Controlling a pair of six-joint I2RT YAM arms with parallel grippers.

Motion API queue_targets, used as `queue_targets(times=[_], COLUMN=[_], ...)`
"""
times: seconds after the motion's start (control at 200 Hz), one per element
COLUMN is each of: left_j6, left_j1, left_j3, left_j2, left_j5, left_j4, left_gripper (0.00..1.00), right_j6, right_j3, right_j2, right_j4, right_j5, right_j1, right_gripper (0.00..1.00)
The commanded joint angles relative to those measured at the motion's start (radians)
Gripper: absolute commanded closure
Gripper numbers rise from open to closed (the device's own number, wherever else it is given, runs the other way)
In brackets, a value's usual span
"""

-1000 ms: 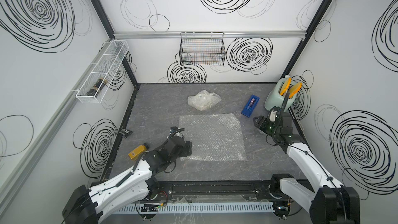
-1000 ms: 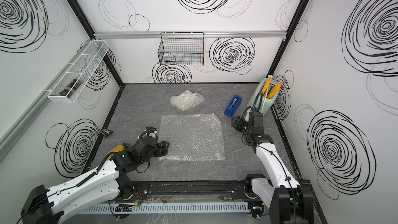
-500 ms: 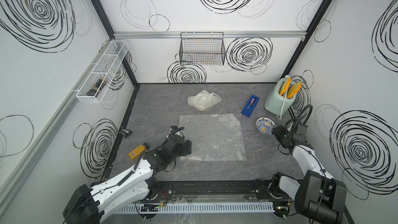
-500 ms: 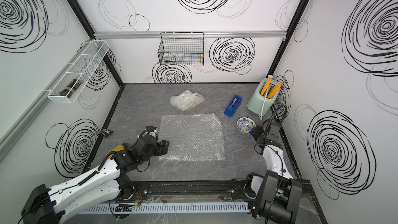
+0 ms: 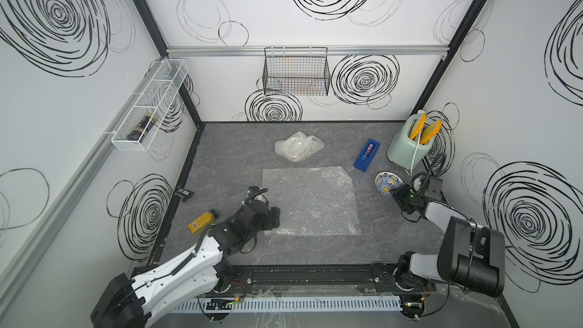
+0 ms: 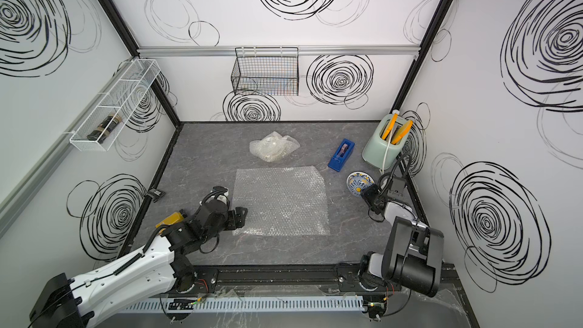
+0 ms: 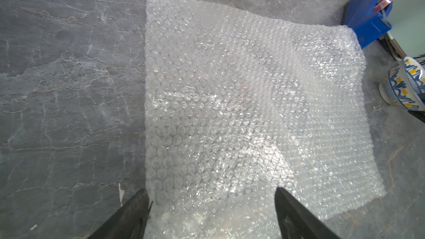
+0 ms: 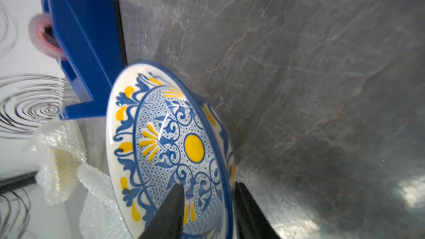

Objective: Wrap bowls in bubble wrap
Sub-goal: Pick up the bowl from the center of the board, then place the bowl on the bubble wrap.

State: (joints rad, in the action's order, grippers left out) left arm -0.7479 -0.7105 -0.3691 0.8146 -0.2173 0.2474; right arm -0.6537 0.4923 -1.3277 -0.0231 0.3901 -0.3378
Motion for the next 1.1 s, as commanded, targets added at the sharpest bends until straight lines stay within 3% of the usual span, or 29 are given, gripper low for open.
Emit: queue_targets(times=[0.0, 0.23, 0.31, 0.52, 0.64, 0.755, 0.896, 1.091], left_j6=[-0.010, -0.014, -0.017, -0.020, -0.016, -0.010, -0.012, -0.016], left_j1=[0.010, 0.002, 0.003, 0.034, 0.088, 0.132, 0.144, 0.151], left_j3=[0.013, 0.012, 0.013, 0.027, 0.039, 0.037, 0.045, 0.044], left_j2=[-0.019, -0.038, -0.043, -0.063, -0.085, -0.099, -0.097, -0.098], left_j5=[-0.002, -0.030, -0.041, -0.044, 0.009, 0.035, 0.051, 0.074], left_j4=[-0.039, -0.019, -0.017, -0.026, -0.057, -0.065, -0.074, -0.077], left_gripper=[0.12, 0.12, 0.12, 0.12, 0.11, 0.12, 0.11, 0.11], right_j6=[-0.007, 0.024, 0.030, -0.010, -0.048, -0.077, -0.067, -0.058], right_j3=[0.023, 0.037, 0.053, 0.118, 0.225, 0.340, 0.450, 0.477], right_j2=[-0.011, 0.076, 0.135, 0.218, 0.118, -0.040, -0.210, -0.323], right_j4=[0.032, -0.029, -0.074, -0.105, -0.113, -0.119, -0.150, -0.128], right_j5=[0.007, -0.004, 0.002, -0.051, -0.149, -0.157, -0.152, -0.133], right_j1=[0.005, 0.058, 0.114, 0.515, 0.774, 0.903, 0.986, 1.001], right_gripper=[0.72, 0.98, 1.00, 1.00, 1.00, 1.00, 1.00, 1.00])
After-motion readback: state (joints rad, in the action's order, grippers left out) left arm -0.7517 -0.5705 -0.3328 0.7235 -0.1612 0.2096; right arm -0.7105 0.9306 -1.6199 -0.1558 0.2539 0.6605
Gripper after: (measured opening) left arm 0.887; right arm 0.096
